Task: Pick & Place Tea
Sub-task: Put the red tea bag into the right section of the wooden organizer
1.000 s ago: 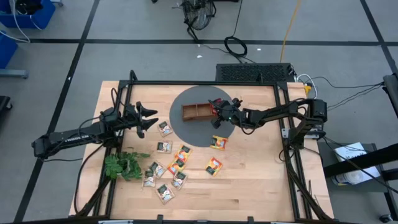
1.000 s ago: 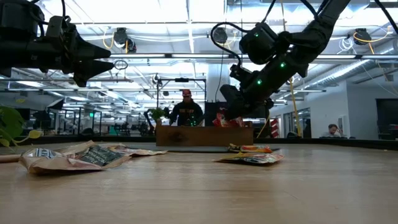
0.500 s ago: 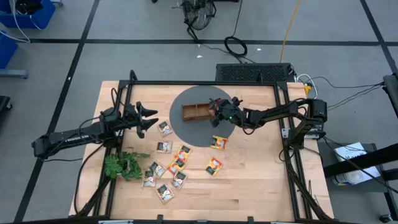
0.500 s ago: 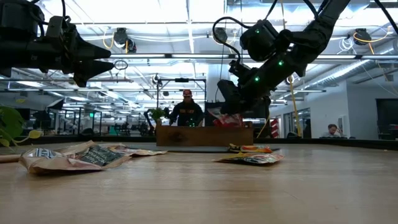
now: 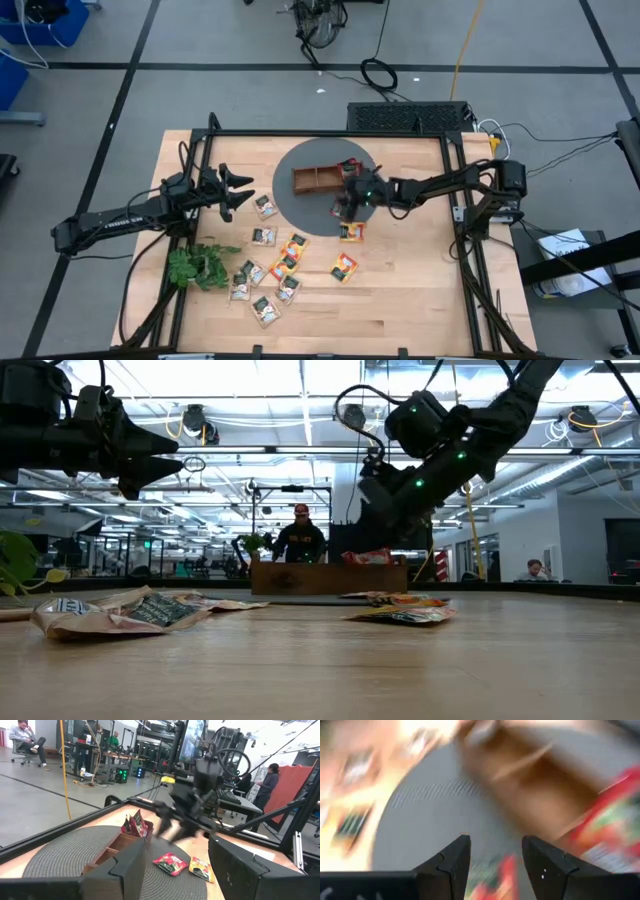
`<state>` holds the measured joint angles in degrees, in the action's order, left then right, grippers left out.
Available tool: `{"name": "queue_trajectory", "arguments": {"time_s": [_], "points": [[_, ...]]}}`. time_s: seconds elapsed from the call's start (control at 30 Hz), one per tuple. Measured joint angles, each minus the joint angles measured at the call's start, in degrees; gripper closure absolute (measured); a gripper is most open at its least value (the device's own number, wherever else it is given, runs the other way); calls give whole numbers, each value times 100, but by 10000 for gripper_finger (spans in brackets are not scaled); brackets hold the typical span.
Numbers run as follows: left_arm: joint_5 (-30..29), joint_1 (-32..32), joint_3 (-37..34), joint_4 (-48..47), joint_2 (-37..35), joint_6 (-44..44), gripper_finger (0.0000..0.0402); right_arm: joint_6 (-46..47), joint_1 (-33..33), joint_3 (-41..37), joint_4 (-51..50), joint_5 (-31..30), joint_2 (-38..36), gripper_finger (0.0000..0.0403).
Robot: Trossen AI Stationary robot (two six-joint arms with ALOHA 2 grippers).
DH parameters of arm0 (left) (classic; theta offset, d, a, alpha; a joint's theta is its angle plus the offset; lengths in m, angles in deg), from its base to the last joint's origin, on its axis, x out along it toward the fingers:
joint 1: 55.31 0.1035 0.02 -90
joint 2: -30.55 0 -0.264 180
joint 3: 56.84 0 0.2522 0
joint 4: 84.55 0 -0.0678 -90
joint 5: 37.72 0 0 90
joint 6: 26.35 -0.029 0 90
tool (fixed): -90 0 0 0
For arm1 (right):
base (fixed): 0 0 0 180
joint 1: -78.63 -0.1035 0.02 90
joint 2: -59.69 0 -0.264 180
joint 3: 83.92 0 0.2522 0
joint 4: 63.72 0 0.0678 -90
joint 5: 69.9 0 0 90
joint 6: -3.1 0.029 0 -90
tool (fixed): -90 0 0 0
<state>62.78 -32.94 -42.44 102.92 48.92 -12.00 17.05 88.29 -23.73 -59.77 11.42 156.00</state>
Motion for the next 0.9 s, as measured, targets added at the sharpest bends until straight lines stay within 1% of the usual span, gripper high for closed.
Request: {"name": "queue_trajectory", "arguments": {"time_s": [0.07,0.13,0.2,0.27,0.4,0.53,0.63,0.77,0.9], "points": [[-2,0,0,2,-2,0,188,-220,-242,322,-1152,1,1,233],[-1,-1,1,0,-2,0,188,-545,-489,774,-2370,-451,51,229],[-1,-1,0,0,-1,0,188,-836,-669,1216,-3275,-835,112,227],[-1,0,1,2,-2,0,188,-1005,-717,1613,-3848,-852,147,225],[-2,-1,1,1,0,0,188,-1081,-522,2184,-4368,-205,330,210],[-2,0,1,2,0,0,188,-1011,-206,2379,-4499,189,740,179],[-2,-1,0,2,-2,0,188,-992,-95,2412,-4534,434,1049,157],[-2,0,1,2,-2,0,188,-1009,-86,2421,-4513,450,1336,141],[-2,0,1,2,-1,0,188,-975,-81,2442,-4510,473,1476,146]]}}
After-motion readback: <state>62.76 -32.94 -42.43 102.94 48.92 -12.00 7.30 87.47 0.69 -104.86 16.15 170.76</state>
